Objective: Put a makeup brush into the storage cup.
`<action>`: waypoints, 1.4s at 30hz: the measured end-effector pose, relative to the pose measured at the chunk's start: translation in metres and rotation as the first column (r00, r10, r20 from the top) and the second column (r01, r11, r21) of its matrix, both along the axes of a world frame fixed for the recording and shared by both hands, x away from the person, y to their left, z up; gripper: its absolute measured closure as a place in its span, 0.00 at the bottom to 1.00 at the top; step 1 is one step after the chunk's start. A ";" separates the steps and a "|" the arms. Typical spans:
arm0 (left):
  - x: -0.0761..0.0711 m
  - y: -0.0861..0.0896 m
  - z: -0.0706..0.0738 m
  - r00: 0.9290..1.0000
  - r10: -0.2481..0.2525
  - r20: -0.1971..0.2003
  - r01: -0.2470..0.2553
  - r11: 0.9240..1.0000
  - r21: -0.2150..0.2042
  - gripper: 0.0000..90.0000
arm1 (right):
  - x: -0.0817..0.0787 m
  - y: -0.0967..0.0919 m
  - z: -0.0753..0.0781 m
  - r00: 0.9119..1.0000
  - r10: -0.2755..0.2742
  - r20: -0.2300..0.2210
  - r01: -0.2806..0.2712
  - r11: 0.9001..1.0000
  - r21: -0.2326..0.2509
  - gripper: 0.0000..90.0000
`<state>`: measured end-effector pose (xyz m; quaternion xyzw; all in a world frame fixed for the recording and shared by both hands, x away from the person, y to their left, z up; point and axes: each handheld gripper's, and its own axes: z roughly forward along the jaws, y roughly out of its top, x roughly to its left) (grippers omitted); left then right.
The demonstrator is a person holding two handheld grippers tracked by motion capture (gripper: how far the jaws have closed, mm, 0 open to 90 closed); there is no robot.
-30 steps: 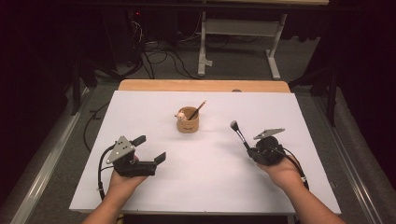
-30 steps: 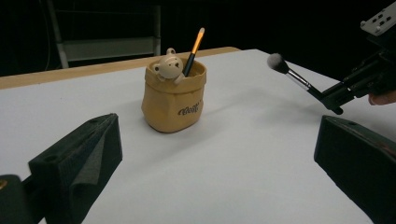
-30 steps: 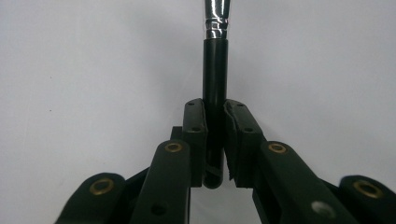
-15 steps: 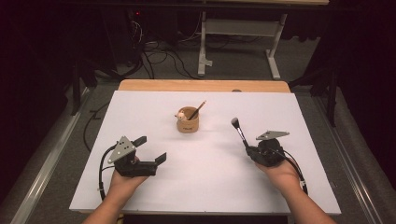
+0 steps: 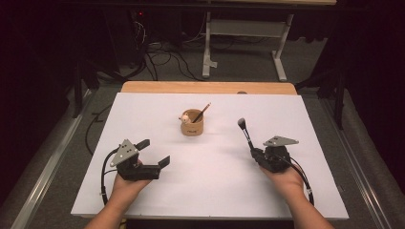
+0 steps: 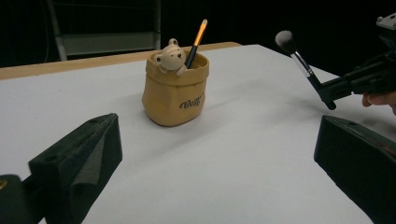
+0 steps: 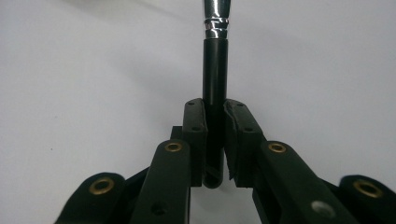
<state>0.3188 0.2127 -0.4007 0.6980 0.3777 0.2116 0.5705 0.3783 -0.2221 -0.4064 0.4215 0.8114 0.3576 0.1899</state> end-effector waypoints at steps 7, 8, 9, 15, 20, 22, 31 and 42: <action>0.001 -0.001 -0.001 1.000 0.001 -0.004 -0.001 1.000 -0.004 0.02 | -0.001 -0.004 -0.004 1.000 -0.016 0.022 0.015 0.999 0.050 0.91; 0.000 -0.001 -0.001 1.000 0.001 -0.004 -0.001 1.000 -0.006 0.02 | -0.001 -0.004 -0.004 1.000 -0.020 0.023 0.019 0.998 0.055 0.91; 0.000 0.000 -0.001 1.000 0.000 -0.005 0.000 1.000 -0.001 0.02 | -0.001 -0.004 -0.005 0.999 -0.018 0.030 0.016 0.998 0.058 0.91; 0.000 0.000 -0.002 1.000 0.005 -0.005 -0.005 1.000 -0.006 0.02 | -0.004 -0.005 -0.007 0.997 -0.035 0.062 0.030 0.996 0.086 0.91; 0.001 -0.001 -0.003 1.000 0.003 -0.008 -0.003 1.000 -0.007 0.02 | -0.006 -0.004 -0.010 0.996 -0.040 0.077 0.033 0.995 0.091 0.91; 0.001 0.000 -0.004 1.000 0.004 -0.008 -0.004 1.000 -0.003 0.02 | -0.008 -0.004 -0.013 0.996 -0.040 0.082 0.032 0.995 0.099 0.91; 0.003 0.001 -0.006 1.000 0.023 -0.016 -0.023 1.000 -0.009 0.02 | -0.012 -0.005 -0.016 0.993 -0.039 0.113 0.023 0.990 0.139 0.91; 0.004 -0.005 -0.008 1.000 0.007 -0.024 -0.007 1.000 0.007 0.02 | -0.018 -0.006 -0.015 0.988 -0.034 0.150 0.008 0.986 0.169 0.91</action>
